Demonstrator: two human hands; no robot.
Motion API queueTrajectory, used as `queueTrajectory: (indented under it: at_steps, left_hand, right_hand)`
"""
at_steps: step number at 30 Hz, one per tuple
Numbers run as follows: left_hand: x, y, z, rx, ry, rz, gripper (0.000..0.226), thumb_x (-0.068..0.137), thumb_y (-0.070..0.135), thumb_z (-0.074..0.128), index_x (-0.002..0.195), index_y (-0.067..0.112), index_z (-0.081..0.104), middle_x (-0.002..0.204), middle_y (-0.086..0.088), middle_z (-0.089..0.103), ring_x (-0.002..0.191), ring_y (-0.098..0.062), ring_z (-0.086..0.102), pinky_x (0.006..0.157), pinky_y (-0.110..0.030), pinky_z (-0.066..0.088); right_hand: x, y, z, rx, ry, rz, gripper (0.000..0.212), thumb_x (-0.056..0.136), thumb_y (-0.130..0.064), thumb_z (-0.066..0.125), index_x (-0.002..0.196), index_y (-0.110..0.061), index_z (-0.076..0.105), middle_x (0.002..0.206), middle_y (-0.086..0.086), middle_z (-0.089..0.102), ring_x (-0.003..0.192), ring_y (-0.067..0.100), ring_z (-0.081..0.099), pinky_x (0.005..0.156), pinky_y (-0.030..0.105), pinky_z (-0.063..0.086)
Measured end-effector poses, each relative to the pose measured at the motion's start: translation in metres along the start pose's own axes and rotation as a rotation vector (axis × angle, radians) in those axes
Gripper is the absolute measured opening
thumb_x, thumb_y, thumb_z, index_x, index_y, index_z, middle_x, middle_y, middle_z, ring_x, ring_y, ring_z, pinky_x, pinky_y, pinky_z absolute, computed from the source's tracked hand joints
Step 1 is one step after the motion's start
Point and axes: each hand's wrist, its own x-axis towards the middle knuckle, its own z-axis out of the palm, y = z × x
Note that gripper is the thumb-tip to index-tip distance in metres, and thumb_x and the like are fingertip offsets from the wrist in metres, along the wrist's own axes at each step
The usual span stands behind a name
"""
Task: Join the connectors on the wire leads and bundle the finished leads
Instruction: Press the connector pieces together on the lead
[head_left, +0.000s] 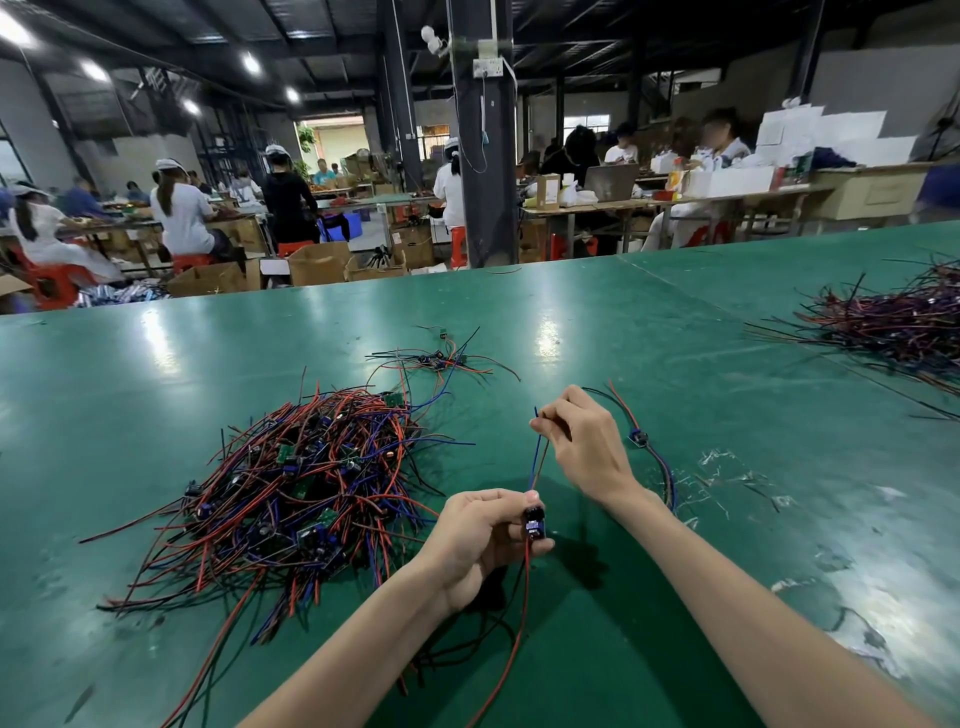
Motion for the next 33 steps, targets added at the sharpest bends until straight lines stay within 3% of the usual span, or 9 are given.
queueTrajectory:
  at_steps: [3,7,10,14,17,20,23,26,33]
  left_hand:
    - [0.000,0.000,0.000,0.003,-0.007,-0.001,0.012,0.089,0.003,0.059,0.080,-0.005,0.059,0.046,-0.002,0.050,0.039,-0.007,0.047,0.054,-0.026,0.056]
    - [0.000,-0.001,-0.001,0.008,-0.011,-0.002,0.012,0.088,0.003,0.060,0.080,-0.005,0.060,0.046,-0.002,0.049,0.039,-0.008,0.046,0.054,-0.026,0.056]
    - [0.000,-0.001,-0.001,0.012,-0.012,-0.004,0.013,0.087,0.003,0.061,0.077,-0.005,0.061,0.047,-0.003,0.046,0.039,-0.008,0.044,0.055,-0.027,0.056]
    - [0.000,-0.003,-0.003,0.017,-0.015,0.012,0.014,0.086,0.003,0.062,0.074,-0.004,0.061,0.047,-0.004,0.045,0.039,-0.009,0.045,0.055,-0.029,0.057]
    - [0.000,-0.004,-0.004,-0.016,-0.003,0.051,0.016,0.085,0.003,0.063,0.072,-0.004,0.061,0.048,-0.004,0.051,0.043,-0.010,0.049,0.055,-0.029,0.057]
    - [0.000,-0.004,-0.004,-0.070,0.014,0.089,0.017,0.085,0.002,0.063,0.068,-0.003,0.062,0.049,-0.004,0.051,0.043,-0.009,0.049,0.053,-0.028,0.056]
    - [0.000,-0.004,-0.004,-0.094,0.023,0.098,0.016,0.084,0.002,0.063,0.069,-0.003,0.063,0.051,-0.006,0.047,0.042,-0.009,0.049,0.053,-0.029,0.056]
    - [0.000,-0.004,-0.004,-0.088,0.022,0.100,0.013,0.085,0.002,0.062,0.074,-0.004,0.061,0.052,-0.006,0.047,0.042,-0.009,0.049,0.054,-0.029,0.056]
    - [0.000,-0.003,-0.004,-0.090,0.014,0.073,0.014,0.087,0.002,0.060,0.073,-0.002,0.057,0.052,-0.003,0.053,0.043,-0.009,0.051,0.052,-0.028,0.055]
  right_hand:
    - [-0.001,0.002,0.000,-0.039,0.001,-0.015,0.013,0.084,-0.007,0.070,0.077,0.002,0.065,0.077,-0.001,0.048,0.064,0.019,0.046,0.061,0.035,0.040]
    - [0.001,0.005,0.003,0.033,-0.020,0.059,0.007,0.085,-0.003,0.068,0.080,0.002,0.066,0.078,-0.002,0.050,0.065,0.016,0.045,0.063,0.022,0.035]
    - [0.004,0.006,0.005,0.238,-0.015,0.283,0.007,0.085,-0.003,0.068,0.078,-0.004,0.067,0.075,-0.002,0.054,0.066,0.008,0.049,0.063,0.012,0.041]
    - [0.005,0.005,0.003,0.685,-0.054,0.661,0.015,0.084,-0.001,0.069,0.071,-0.010,0.065,0.066,0.002,0.056,0.060,0.014,0.051,0.050,0.018,0.049]
    - [0.005,0.001,-0.003,0.974,-0.086,0.855,0.008,0.085,-0.008,0.068,0.078,-0.007,0.064,0.072,0.003,0.053,0.059,0.013,0.045,0.050,0.020,0.051]
    - [0.005,-0.003,-0.008,1.086,-0.208,0.988,0.017,0.088,-0.018,0.065,0.087,-0.002,0.062,0.080,0.006,0.047,0.061,0.013,0.042,0.050,0.022,0.052]
    - [0.001,-0.011,-0.014,1.062,-0.466,0.992,0.034,0.083,-0.026,0.067,0.096,0.004,0.067,0.071,0.004,0.048,0.056,0.011,0.042,0.050,0.019,0.050]
    - [-0.002,-0.017,-0.017,1.010,-0.678,0.924,0.034,0.072,-0.031,0.071,0.087,-0.001,0.074,0.062,-0.001,0.046,0.052,0.007,0.041,0.053,0.015,0.047]
    - [-0.004,-0.026,-0.020,0.946,-0.777,0.830,0.017,0.061,-0.027,0.078,0.071,-0.015,0.077,0.063,-0.004,0.061,0.057,0.004,0.056,0.060,0.017,0.051]
